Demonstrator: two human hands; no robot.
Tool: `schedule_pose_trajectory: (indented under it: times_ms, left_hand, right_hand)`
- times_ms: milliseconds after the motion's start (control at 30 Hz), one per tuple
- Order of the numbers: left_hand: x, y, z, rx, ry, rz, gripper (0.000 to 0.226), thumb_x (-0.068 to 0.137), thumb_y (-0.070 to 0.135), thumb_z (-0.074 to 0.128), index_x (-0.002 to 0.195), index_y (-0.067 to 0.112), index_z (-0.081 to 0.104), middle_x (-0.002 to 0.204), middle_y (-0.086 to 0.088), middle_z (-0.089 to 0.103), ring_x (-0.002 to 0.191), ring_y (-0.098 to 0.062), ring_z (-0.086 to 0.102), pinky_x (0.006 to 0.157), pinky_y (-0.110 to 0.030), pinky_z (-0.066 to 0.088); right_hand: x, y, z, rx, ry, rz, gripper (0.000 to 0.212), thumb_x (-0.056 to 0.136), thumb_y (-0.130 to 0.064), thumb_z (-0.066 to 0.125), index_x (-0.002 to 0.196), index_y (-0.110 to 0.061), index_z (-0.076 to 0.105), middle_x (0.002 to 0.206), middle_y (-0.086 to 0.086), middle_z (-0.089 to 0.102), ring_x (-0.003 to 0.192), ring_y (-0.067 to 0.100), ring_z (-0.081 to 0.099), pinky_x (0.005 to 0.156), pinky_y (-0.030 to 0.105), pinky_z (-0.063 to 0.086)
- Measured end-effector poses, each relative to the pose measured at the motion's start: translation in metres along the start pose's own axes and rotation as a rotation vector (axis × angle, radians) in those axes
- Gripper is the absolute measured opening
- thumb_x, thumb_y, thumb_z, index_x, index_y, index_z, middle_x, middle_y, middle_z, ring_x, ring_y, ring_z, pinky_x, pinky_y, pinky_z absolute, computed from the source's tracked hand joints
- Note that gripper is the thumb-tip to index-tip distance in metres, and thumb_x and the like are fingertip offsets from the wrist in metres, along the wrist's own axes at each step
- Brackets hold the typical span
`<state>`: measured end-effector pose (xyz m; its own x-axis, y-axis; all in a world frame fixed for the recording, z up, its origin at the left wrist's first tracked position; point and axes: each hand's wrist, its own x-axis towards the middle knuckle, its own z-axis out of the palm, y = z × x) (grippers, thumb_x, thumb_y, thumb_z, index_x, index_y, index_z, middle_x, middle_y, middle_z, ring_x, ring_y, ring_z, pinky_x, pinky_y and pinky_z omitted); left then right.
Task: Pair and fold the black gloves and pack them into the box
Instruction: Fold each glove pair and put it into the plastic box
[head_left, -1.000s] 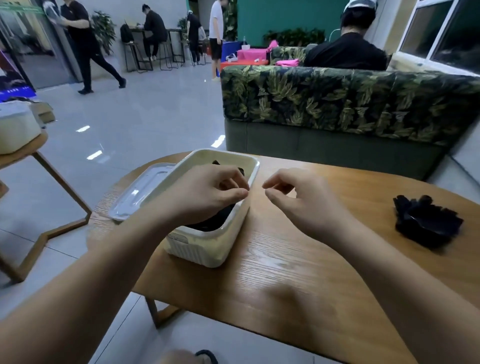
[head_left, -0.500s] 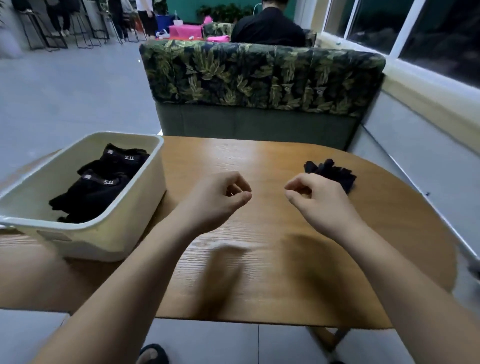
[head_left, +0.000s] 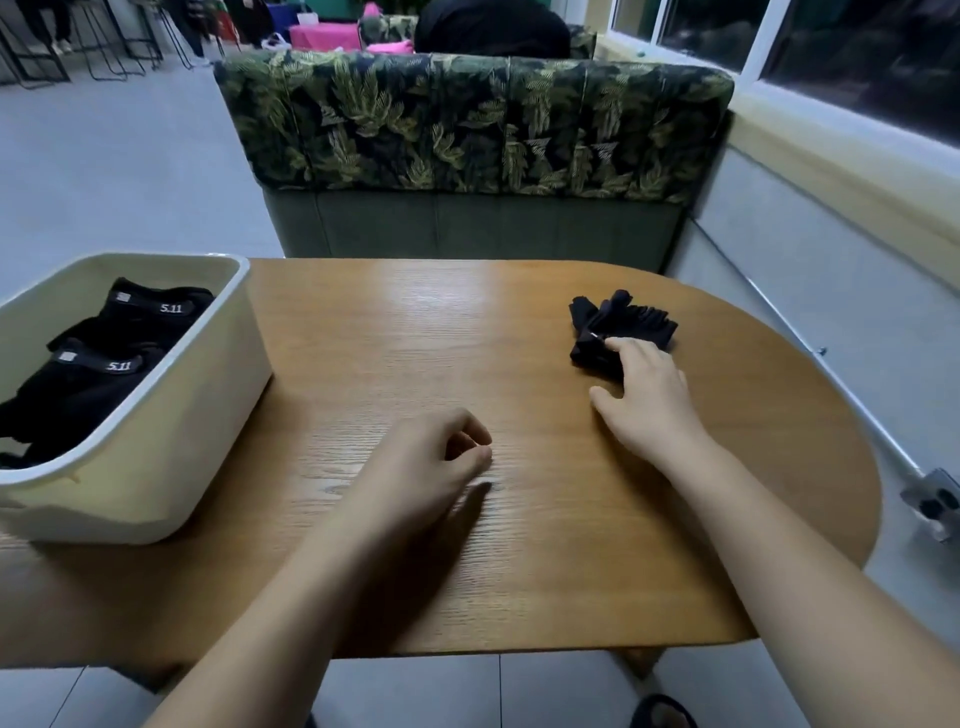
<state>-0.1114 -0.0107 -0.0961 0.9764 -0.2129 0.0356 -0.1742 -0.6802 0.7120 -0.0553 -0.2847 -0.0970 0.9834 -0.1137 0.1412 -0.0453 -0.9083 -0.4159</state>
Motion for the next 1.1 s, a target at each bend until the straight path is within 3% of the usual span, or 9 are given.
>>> schedule_pose_trajectory:
  times_ms: [133,267,333,433,900,1100]
  left_hand:
    - [0.000,-0.004,0.004,0.012,0.025,0.028,0.010,0.095,0.035,0.075,0.103,0.031,0.076,0.088,0.014,0.073,0.086,0.005,0.066,0.077,-0.017,0.050]
    - [-0.003,-0.007,0.004,0.029,0.032,0.068,0.011,0.096,0.036,0.074,0.106,0.031,0.076,0.090,0.016,0.072,0.089,0.005,0.064,0.075,-0.010,0.046]
    - [-0.005,-0.009,0.004,0.024,0.039,0.086,0.013,0.096,0.036,0.074,0.107,0.030,0.075,0.089,0.016,0.072,0.088,0.003,0.065,0.078,-0.015,0.049]
    - [-0.010,-0.011,0.005,0.019,0.050,0.108,0.013,0.095,0.035,0.076,0.108,0.030,0.074,0.089,0.016,0.071,0.089,0.000,0.065,0.083,-0.024,0.051]
    - [-0.017,-0.009,0.008,-0.072,-0.004,0.221,0.023,0.090,0.028,0.082,0.110,0.032,0.072,0.108,0.019,0.060,0.103,-0.004,0.069,0.095,-0.031,0.059]
    - [-0.022,-0.007,0.011,0.167,0.122,0.393,0.029,0.081,0.028,0.082,0.108,0.027,0.071,0.109,0.010,0.057,0.101,-0.017,0.061,0.087,-0.040,0.053]
  right_hand:
    - [0.009,0.001,0.009,-0.009,-0.025,0.034,0.067,0.099,-0.036,0.065,0.160,-0.024,0.039,0.163,0.003,0.043,0.153,0.027,0.034,0.122,0.050,0.028]
    - [0.014,-0.001,0.010,0.024,-0.063,0.092,0.065,0.101,-0.038,0.063,0.160,-0.028,0.039,0.161,0.003,0.044,0.149,0.029,0.037,0.119,0.051,0.032]
    - [0.012,-0.004,0.010,0.012,-0.074,0.088,0.063,0.101,-0.039,0.063,0.159,-0.029,0.041,0.159,0.002,0.046,0.147,0.029,0.038,0.118,0.050,0.033]
    - [0.000,-0.009,0.011,0.016,-0.086,0.049,0.060,0.101,-0.040,0.062,0.157,-0.030,0.043,0.157,-0.001,0.047,0.145,0.026,0.040,0.117,0.049,0.034]
    - [-0.088,-0.046,0.027,0.067,-0.062,-0.185,0.056,0.100,-0.043,0.062,0.154,-0.035,0.049,0.147,-0.017,0.052,0.139,0.011,0.043,0.112,0.037,0.033]
    - [-0.113,-0.055,0.022,0.064,-0.115,-0.305,0.050,0.100,-0.047,0.061,0.149,-0.040,0.052,0.139,-0.024,0.054,0.135,0.005,0.043,0.108,0.033,0.035]
